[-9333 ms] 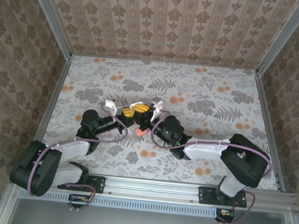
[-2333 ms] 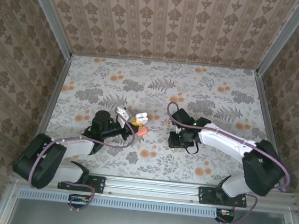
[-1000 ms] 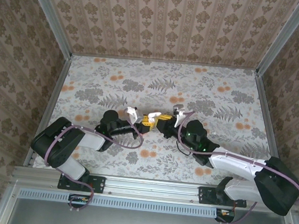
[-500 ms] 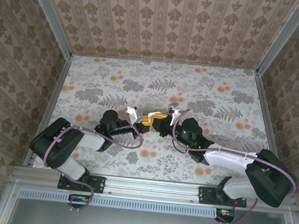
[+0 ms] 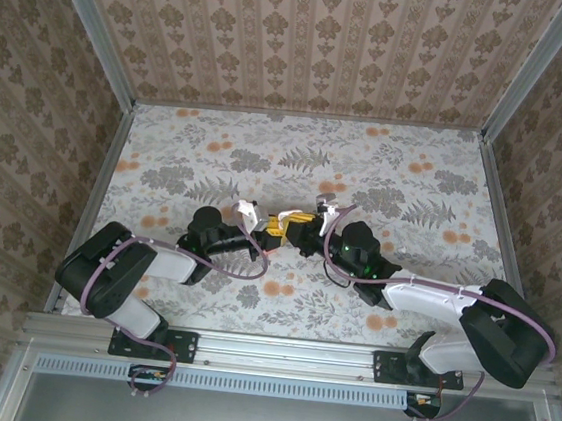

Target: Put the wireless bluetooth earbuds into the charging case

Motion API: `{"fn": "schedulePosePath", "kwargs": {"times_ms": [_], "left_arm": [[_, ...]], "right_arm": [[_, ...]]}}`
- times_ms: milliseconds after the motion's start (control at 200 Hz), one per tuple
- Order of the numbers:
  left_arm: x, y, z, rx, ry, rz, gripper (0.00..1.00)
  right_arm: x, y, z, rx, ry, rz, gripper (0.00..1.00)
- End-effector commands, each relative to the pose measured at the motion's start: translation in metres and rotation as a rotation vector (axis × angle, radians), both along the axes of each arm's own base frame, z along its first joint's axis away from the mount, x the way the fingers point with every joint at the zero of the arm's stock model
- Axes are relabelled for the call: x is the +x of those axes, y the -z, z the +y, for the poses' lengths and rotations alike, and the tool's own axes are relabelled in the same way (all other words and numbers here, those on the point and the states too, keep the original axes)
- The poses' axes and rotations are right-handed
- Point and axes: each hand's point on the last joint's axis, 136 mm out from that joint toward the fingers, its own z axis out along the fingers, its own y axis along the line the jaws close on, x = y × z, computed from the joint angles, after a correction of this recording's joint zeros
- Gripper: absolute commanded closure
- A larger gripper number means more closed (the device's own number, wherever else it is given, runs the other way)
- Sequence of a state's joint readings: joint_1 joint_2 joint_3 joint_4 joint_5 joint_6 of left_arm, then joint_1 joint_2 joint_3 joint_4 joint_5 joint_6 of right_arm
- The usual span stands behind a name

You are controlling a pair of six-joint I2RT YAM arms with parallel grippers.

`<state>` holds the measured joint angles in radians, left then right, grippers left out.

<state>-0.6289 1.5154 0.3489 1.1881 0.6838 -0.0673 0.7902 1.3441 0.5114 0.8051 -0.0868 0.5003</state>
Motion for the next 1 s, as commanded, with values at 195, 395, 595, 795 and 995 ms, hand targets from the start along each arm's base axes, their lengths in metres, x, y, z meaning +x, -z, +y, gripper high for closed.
{"fn": "schedulePosePath", "kwargs": {"times_ms": [195,395,595,795,995], "left_arm": [[-0.002,-0.022,-0.004,-0.041,0.015,-0.053,0.89],[-0.002,-0.024,-0.004,-0.045,0.013,-0.060,0.89],[-0.003,-0.026,-0.001,-0.043,0.003,-0.068,0.89],[-0.003,-0.028,0.001,-0.038,-0.008,-0.075,0.88],[-0.003,-0.033,0.000,-0.052,-0.005,-0.074,0.89]], "right_arm": [[0.001,-0.006,0.005,0.087,0.000,0.030,0.77],[0.005,0.000,0.008,0.117,0.028,0.044,0.78],[0.004,0.014,0.006,0.069,0.051,0.068,0.78],[-0.002,0.025,0.000,0.029,0.055,0.080,0.78],[-0.008,0.018,-0.003,0.020,0.041,0.061,0.78]]}}
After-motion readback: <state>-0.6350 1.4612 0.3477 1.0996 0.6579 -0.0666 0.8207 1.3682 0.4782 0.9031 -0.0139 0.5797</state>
